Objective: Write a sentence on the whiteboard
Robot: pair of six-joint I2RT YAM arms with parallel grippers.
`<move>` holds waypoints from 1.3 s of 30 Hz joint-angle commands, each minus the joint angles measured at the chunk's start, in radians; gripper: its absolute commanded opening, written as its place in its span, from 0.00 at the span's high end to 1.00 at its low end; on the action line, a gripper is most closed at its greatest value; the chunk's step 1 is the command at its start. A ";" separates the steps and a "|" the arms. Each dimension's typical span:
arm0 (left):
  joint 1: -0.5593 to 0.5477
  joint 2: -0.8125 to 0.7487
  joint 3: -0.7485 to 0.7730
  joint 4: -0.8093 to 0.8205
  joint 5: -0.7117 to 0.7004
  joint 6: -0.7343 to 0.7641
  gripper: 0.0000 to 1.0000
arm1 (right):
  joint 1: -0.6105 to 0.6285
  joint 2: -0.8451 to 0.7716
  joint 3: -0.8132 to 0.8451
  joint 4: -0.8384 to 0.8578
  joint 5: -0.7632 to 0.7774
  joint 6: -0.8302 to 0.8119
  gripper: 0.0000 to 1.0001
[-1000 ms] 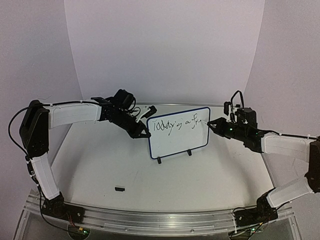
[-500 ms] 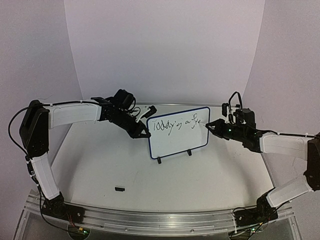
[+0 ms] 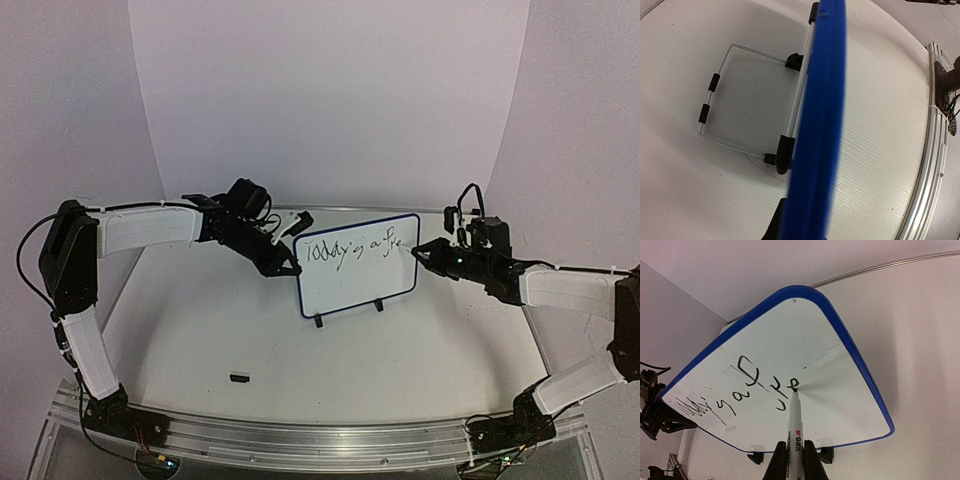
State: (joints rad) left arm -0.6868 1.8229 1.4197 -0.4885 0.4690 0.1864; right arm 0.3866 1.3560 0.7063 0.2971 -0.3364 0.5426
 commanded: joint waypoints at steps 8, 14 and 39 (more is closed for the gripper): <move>-0.002 0.007 0.032 -0.023 -0.042 0.031 1.00 | -0.005 -0.076 -0.018 -0.005 0.084 -0.019 1.00; -0.002 0.008 0.030 -0.024 -0.041 0.029 1.00 | -0.008 -0.173 -0.035 -0.045 0.086 -0.032 1.00; -0.002 0.009 0.030 -0.024 -0.043 0.031 1.00 | -0.056 -0.069 0.014 0.018 -0.028 -0.060 1.00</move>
State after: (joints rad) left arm -0.6876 1.8229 1.4197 -0.4885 0.4683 0.1871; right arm 0.3379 1.2661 0.6673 0.2475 -0.3613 0.4938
